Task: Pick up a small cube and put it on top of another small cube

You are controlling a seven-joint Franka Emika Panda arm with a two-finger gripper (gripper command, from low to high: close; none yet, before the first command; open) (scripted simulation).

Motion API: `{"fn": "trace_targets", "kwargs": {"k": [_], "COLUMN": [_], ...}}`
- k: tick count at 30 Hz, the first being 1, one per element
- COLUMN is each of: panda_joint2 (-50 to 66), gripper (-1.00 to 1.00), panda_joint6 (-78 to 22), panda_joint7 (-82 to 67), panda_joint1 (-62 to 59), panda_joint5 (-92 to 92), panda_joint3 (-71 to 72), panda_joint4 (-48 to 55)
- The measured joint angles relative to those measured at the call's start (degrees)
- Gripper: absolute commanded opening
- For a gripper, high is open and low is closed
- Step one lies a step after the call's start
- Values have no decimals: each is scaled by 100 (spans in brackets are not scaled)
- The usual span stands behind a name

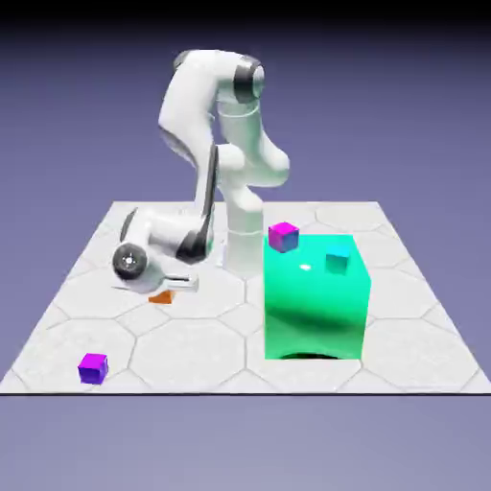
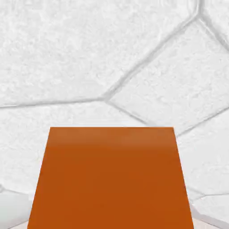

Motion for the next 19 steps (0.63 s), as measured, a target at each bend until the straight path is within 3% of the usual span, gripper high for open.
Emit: {"fn": "trace_targets", "kwargs": {"k": [10, 16, 17, 19], "panda_joint2": [-1928, -2228, -2268, -2268], "gripper": [-100, -100, 100, 100], "panda_joint6": [-2404, -1669, -1569, -1570], "panda_joint7": [1830, 1764, 1755, 1753], "panda_joint1": [1618, 1631, 1638, 1639], "panda_joint5": [1841, 1902, 1911, 1901], "panda_joint3": [880, 944, 952, 952], "panda_joint4": [298, -739, -879, -879]}}
